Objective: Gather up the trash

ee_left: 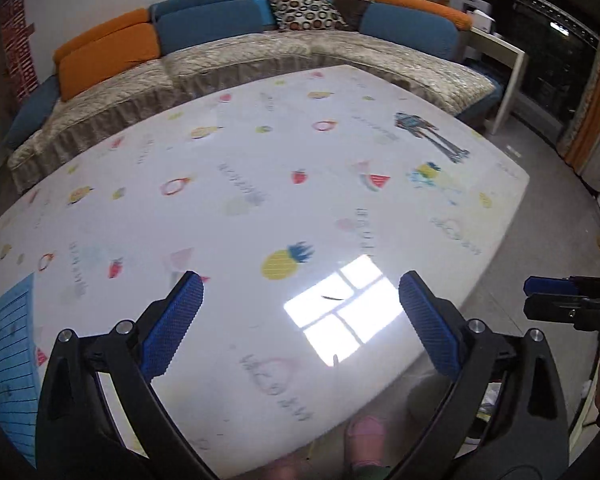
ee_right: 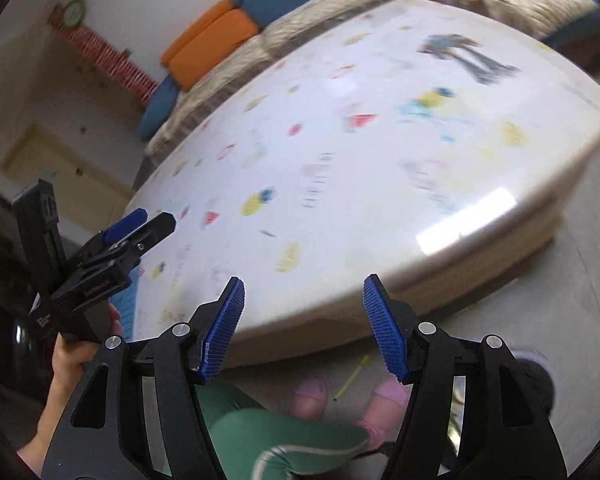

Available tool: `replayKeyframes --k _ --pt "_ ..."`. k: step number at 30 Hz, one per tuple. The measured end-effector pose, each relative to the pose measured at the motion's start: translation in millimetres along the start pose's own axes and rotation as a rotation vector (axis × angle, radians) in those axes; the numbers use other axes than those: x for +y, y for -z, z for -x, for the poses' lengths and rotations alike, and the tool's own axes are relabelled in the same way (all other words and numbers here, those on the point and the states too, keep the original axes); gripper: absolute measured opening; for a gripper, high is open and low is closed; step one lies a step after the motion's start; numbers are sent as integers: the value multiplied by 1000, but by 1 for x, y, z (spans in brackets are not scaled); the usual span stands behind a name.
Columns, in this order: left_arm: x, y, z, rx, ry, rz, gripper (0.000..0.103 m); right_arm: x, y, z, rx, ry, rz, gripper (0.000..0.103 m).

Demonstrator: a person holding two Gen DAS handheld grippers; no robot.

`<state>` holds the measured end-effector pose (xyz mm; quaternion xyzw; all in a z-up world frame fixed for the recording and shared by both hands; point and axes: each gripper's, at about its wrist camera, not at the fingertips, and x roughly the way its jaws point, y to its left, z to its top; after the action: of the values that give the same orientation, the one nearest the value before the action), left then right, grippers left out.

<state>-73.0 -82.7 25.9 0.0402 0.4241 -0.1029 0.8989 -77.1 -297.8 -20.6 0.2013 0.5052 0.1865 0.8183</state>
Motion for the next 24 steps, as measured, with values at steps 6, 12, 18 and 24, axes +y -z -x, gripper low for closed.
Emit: replayKeyframes --k 6,12,18,24 --pt "86 10 24 -36 -106 135 96 80 -22 -60 39 -42 81 63" --pt "134 24 37 -48 -178 209 96 143 -27 -103 45 1 193 63" --pt "163 38 37 -47 -219 252 96 185 -21 -135 34 76 320 66" --pt "182 48 31 -52 -235 279 96 196 -21 -149 22 71 342 66"
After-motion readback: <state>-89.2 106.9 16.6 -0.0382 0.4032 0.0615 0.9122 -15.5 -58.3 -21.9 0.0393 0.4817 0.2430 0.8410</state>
